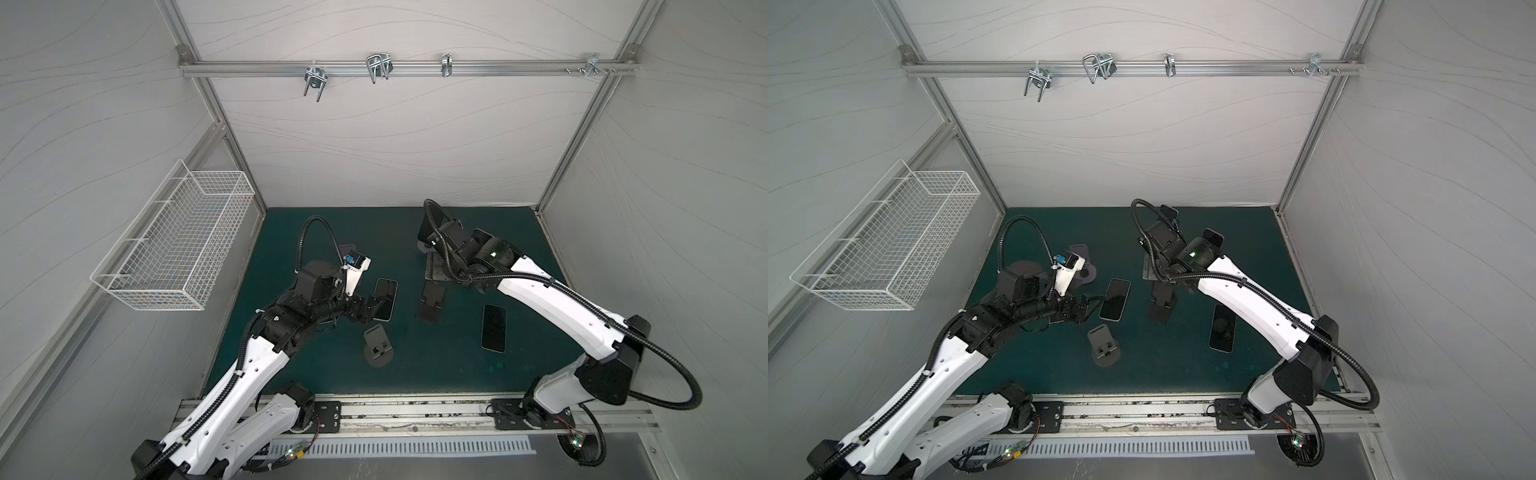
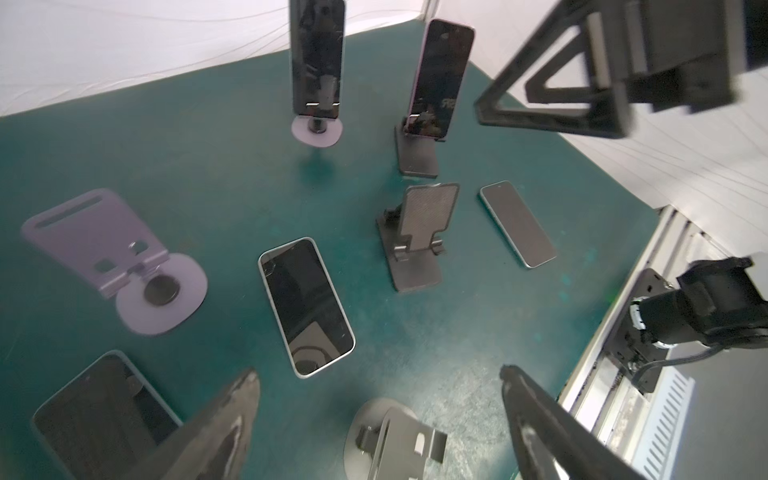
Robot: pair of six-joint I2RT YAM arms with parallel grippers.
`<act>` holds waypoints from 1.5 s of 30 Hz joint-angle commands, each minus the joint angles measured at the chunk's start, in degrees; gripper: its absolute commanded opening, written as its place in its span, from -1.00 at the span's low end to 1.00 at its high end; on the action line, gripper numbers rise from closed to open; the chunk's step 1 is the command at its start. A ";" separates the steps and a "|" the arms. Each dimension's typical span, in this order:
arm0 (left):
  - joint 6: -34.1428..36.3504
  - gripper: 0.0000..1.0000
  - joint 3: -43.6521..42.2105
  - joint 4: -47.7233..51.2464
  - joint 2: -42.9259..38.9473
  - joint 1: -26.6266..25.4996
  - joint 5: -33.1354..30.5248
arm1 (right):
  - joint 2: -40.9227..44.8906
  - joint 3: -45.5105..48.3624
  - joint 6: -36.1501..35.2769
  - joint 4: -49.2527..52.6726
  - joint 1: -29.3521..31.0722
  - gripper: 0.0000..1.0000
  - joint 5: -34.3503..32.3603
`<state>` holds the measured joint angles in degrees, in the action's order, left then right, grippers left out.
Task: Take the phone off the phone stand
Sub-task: 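Lower the right gripper onto the top edge of the pink-framed phone on its stand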
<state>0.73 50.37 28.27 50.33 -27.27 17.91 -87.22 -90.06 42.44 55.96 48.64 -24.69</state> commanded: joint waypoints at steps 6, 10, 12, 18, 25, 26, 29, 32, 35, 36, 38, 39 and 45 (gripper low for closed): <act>2.59 0.84 2.47 -9.83 4.34 -0.12 7.13 | -2.63 -1.95 1.40 2.89 -5.14 0.68 -7.37; 1.81 0.84 2.61 -12.28 5.65 -0.44 9.43 | -3.96 -2.05 2.47 2.93 -6.87 0.70 -9.22; 1.61 0.84 2.36 -13.55 6.17 -0.83 10.53 | -4.52 -1.75 2.59 2.51 -7.91 0.71 -10.27; 2.02 0.89 2.77 -14.89 8.00 -2.26 10.14 | -7.17 -1.40 2.44 0.61 -11.77 0.79 -10.59; 5.22 0.93 3.81 -15.36 10.06 -4.52 10.51 | -10.74 -2.36 2.56 -1.31 -15.44 0.89 -10.91; 5.47 0.93 4.03 -15.40 10.55 -4.91 10.34 | -11.31 -2.70 2.65 -1.55 -15.91 0.89 -10.83; 5.83 0.93 4.64 -15.70 11.95 -5.75 9.35 | -12.87 -3.22 3.41 -2.00 -17.03 0.91 -10.74; 6.33 0.93 4.82 -16.63 13.09 -6.40 9.39 | -14.30 -3.73 4.74 -2.09 -18.20 0.94 -9.72; 6.73 0.93 5.08 -17.43 14.09 -6.86 9.38 | -15.37 -4.06 6.51 -2.26 -18.85 0.98 -10.07; 6.97 0.93 5.09 -17.59 14.34 -7.00 9.16 | -15.59 -4.15 6.76 -2.73 -18.98 0.98 -10.11; 7.35 0.93 5.09 -17.73 14.79 -7.26 8.44 | -16.21 -4.53 7.36 -3.14 -19.24 0.98 -10.29; 7.56 0.93 5.06 -17.63 15.02 -7.44 8.02 | -16.55 -4.89 8.00 -3.07 -19.42 0.98 -10.54; 9.11 0.96 4.56 -17.13 15.20 -8.04 7.82 | -18.05 -5.96 9.38 -4.57 -20.40 0.98 -10.82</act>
<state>7.53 52.60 13.39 65.41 -34.92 26.13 -104.14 -94.37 49.25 52.18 28.99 -34.26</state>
